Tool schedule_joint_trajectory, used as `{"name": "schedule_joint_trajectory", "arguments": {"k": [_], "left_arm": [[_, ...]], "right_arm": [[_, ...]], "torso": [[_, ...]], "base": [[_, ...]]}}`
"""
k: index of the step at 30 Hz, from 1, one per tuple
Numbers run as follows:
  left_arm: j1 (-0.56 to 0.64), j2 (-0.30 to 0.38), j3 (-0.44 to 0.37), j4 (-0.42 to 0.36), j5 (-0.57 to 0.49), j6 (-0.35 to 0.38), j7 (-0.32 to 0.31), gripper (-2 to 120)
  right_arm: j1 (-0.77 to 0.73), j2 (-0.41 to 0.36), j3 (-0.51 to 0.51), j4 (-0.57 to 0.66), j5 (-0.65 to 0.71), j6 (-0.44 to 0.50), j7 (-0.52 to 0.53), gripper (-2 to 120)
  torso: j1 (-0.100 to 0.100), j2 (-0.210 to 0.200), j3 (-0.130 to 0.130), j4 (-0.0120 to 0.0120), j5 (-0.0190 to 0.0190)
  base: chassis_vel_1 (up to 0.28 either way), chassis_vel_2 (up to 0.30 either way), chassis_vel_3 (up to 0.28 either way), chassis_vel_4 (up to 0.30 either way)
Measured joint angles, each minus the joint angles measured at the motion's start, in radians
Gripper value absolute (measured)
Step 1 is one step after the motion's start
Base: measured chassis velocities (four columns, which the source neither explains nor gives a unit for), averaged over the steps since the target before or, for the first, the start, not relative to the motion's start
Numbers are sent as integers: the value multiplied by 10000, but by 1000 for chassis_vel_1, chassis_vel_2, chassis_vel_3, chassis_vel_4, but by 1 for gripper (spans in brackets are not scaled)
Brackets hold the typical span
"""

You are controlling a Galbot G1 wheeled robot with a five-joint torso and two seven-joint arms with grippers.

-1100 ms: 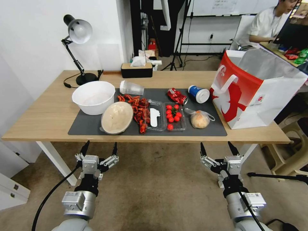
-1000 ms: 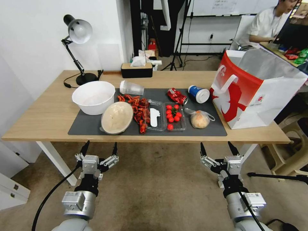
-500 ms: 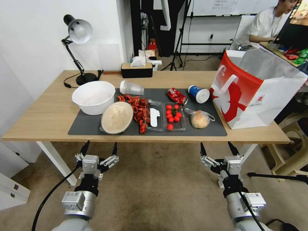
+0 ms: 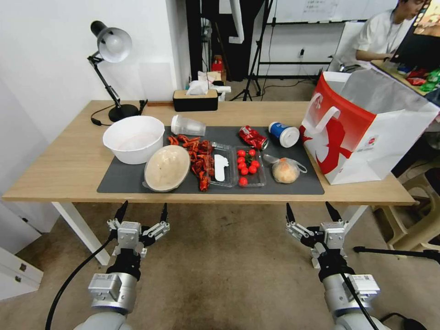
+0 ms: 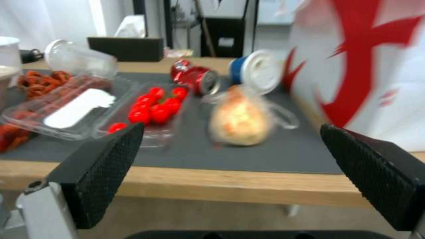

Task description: Pick up the trash from the table and place it into the takeout bag.

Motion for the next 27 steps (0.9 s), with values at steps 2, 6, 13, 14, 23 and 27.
{"name": "schedule_joint_trajectory", "arguments": {"k": [2, 6, 13, 14, 23, 27], "left_arm": [[-435, 125, 376, 369, -178, 137, -434, 100], [-1161, 610, 1138, 924, -710, 191, -1104, 100], [-1020, 725, 1202, 903, -749, 73, -1085, 100], [-1020, 725, 1202, 903, -749, 73, -1085, 100], [-793, 911, 1222, 765, -766, 59, -992, 100], [-904, 1027, 1334, 816, -924, 76, -1001, 100]], "right_arm": [[320, 167, -95, -29, 24, -474, -129, 100], [448, 285, 60, 526, 72, -827, -282, 100], [286, 316, 215, 778, 73, -828, -295, 100], [286, 316, 215, 778, 73, -828, -295, 100], [390, 293, 112, 429, 710, -770, -311, 100], [818, -79, 100, 102, 1391, -766, -141, 100]], "torso": [[1, -1, 0, -2, -3], [6, -4, 3, -4, 8], [1, -3, 1, -3, 0], [1, -3, 1, -3, 0], [1, -2, 1, -4, 0], [1, 0, 0, -3, 0]], "base": [[0, 0, 0, 0], [0, 0, 0, 0], [0, 0, 0, 0], [0, 0, 0, 0], [0, 0, 0, 0], [0, 0, 0, 0]]}}
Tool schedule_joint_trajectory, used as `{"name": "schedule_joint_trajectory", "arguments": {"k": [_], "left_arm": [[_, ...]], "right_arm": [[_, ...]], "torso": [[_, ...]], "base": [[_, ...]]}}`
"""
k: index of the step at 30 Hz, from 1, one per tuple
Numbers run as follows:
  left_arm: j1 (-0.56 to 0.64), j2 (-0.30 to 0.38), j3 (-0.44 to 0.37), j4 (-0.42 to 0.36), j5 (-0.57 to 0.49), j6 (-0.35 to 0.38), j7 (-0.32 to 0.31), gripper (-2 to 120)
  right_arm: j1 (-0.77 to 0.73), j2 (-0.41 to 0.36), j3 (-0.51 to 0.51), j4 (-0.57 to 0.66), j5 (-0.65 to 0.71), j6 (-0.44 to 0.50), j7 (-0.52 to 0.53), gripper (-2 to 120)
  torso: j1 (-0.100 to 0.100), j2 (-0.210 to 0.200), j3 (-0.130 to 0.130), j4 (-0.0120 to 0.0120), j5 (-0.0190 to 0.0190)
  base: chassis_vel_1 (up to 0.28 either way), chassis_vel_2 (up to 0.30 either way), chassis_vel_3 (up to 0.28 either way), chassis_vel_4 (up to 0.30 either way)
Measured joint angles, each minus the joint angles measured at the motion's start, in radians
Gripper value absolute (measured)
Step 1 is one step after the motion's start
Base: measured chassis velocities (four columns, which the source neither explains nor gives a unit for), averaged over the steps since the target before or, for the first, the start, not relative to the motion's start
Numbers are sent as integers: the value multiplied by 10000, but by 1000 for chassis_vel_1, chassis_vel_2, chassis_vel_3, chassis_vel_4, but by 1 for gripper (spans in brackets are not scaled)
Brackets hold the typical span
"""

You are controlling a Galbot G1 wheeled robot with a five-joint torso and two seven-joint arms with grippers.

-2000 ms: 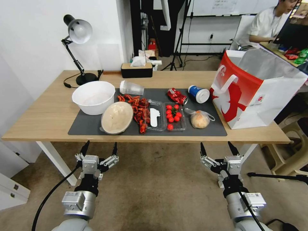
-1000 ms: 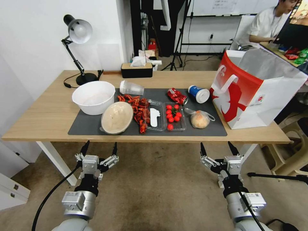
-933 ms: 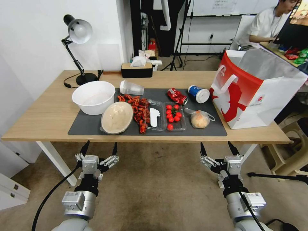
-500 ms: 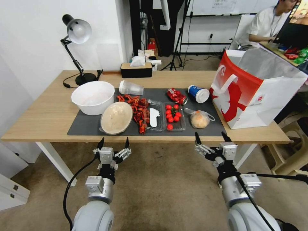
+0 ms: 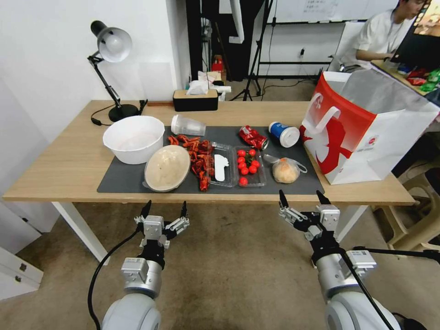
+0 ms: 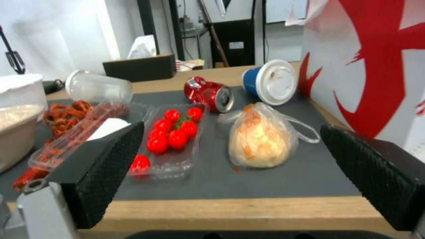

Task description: Pick up the trash from the table and place it into the takeout bag.

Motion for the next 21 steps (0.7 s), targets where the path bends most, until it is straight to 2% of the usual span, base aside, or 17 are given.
{"name": "schedule_joint_trajectory", "arguments": {"k": [4, 5, 6, 9, 15, 18, 21], "left_arm": [[-218, 181, 208, 175, -10, 96, -80, 100], [-343, 285, 333, 268, -11, 190, -107, 100], [-343, 285, 333, 268, -11, 190, -107, 100], [-320, 271, 337, 293, 28, 244, -134, 100], [-221, 201, 205, 301, 65, 248, -133, 100], [-162, 180, 48, 334, 69, 238, -133, 100], [-158, 170, -12, 386, 159, 230, -132, 100]], "right_arm": [[271, -161, 75, -250, 237, 0, 218, 100], [545, -260, 145, -465, 348, 0, 375, 100], [545, -260, 145, -465, 348, 0, 375, 100], [1479, -743, 47, -1051, 603, 4, 582, 100], [2287, -1411, -178, -1726, 1101, 4, 602, 100], [3140, -2023, -439, -2539, 1499, 4, 727, 100], [3475, -2179, -533, -2863, 1719, 4, 854, 100]], "torso": [[0, -1, 0, 0, 3], [1, 0, 0, -11, -2], [1, 0, 0, -11, -2], [1, -1, 0, 1, 1], [1, -1, 0, -1, 2], [1, -1, 1, -1, 1], [1, -1, 1, -1, 1]], "base": [[0, 0, 0, 0], [0, 0, 0, 0], [0, 0, 0, 0], [0, 0, 0, 0], [0, 0, 0, 0], [0, 0, 0, 0], [0, 0, 0, 0]]}}
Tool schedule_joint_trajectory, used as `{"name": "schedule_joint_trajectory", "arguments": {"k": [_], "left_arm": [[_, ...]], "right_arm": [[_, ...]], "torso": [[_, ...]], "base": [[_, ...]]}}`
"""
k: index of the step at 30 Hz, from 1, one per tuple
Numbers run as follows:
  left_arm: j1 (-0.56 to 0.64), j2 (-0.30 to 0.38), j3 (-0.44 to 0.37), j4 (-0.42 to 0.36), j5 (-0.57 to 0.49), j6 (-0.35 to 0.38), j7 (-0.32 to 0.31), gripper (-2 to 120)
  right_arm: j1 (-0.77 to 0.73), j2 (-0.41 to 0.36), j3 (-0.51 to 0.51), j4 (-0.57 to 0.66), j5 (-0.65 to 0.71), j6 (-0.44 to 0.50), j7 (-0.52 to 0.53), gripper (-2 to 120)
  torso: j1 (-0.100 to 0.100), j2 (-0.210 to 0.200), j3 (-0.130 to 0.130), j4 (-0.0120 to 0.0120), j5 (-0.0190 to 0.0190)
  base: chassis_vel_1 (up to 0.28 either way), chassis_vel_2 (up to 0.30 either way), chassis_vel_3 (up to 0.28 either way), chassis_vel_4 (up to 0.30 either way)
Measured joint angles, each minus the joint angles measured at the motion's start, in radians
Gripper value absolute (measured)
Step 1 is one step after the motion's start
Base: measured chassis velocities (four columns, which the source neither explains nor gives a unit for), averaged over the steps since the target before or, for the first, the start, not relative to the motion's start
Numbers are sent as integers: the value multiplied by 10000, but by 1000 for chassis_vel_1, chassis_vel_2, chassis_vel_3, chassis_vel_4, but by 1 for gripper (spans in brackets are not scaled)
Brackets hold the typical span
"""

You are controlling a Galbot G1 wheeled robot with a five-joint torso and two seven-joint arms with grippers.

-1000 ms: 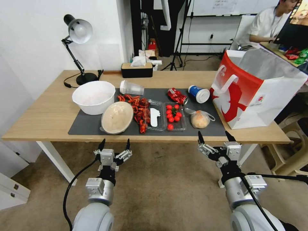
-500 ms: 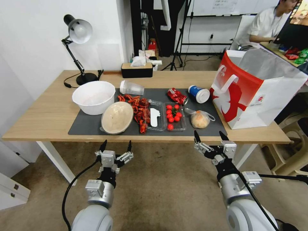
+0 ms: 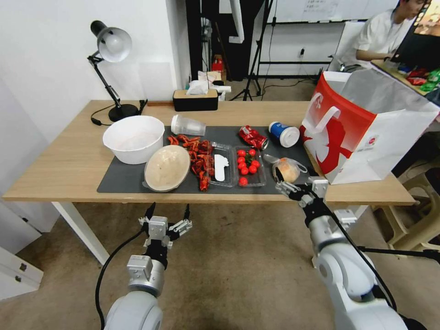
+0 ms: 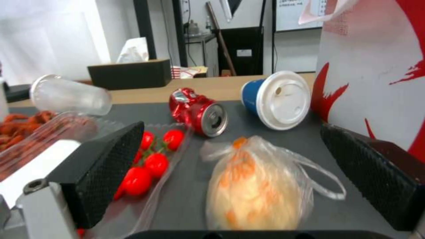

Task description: Pick up the trash from the table and place it into the takeout bag.

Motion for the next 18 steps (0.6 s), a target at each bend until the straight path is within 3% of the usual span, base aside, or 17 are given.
{"name": "schedule_joint_trajectory", "arguments": {"k": [8, 18], "left_arm": [[12, -110, -17, 150, 375, -20, 69, 100], [11, -187, -18, 318, 459, -43, 159, 100]], "right_arm": [[762, -288, -323, -816, 662, -70, 598, 100], [1531, -462, -668, -1391, 1213, -1537, 1522, 100]], "torso": [[0, 0, 0, -1, -1], [0, 0, -1, -1, 0]], "base": [[0, 0, 0, 0], [0, 0, 0, 0]]}}
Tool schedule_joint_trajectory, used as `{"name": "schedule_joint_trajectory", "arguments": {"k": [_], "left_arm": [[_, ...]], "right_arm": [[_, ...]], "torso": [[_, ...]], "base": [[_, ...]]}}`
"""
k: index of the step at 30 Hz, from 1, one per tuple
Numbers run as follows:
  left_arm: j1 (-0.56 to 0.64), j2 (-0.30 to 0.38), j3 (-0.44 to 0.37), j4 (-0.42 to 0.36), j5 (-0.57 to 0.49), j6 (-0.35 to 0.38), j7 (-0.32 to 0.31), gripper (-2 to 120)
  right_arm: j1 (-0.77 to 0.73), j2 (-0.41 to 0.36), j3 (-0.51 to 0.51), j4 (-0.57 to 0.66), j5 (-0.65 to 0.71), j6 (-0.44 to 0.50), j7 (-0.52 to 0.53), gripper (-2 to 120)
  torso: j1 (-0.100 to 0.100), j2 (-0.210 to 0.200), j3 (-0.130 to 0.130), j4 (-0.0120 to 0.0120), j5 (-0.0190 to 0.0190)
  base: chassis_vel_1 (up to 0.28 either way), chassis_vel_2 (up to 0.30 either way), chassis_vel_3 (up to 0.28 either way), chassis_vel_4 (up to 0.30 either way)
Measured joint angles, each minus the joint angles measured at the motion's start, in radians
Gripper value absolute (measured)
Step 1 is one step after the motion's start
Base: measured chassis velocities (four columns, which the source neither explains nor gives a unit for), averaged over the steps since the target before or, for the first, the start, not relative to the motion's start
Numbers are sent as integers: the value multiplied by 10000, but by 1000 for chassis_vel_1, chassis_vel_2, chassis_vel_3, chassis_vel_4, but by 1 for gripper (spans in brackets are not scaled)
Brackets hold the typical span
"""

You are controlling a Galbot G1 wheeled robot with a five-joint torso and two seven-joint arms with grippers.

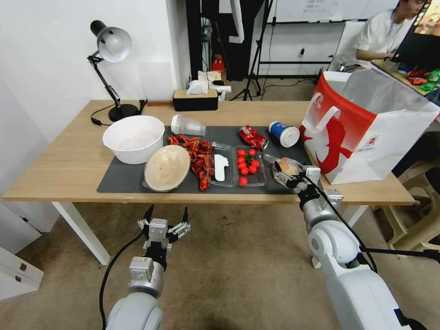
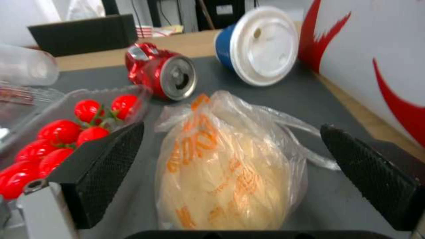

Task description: Pick up the trash from the table and place it into the takeout bag.

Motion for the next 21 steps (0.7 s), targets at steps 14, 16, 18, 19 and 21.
{"name": "schedule_joint_trajectory", "arguments": {"k": [14, 16, 18, 19, 21], "left_arm": [[-25, -59, -44, 161, 57, -1, 46, 100], [-36, -58, -83, 193, 101, -34, 48, 100], [-40, -30, -115, 238, 115, -148, 56, 100], [-40, -30, -115, 238, 115, -148, 56, 100], [-38, -19, -134, 246, 116, -188, 57, 100]], "right_arm": [[255, 306, -301, -285, 215, -395, 680, 100], [258, 325, -335, -273, 210, -517, 803, 98], [295, 352, -373, -272, 208, -650, 955, 95], [295, 352, -373, -272, 208, -650, 955, 95], [313, 376, -389, -272, 208, -672, 1006, 91]], "torso": [[0, -1, 0, 0, -1], [0, -1, 0, 0, -2], [0, 0, 0, -1, -2], [0, 0, 0, -1, -2], [0, -1, 0, -1, -2]], "base": [[0, 0, 0, 0], [0, 0, 0, 0], [0, 0, 0, 0], [0, 0, 0, 0], [0, 0, 0, 0]]}}
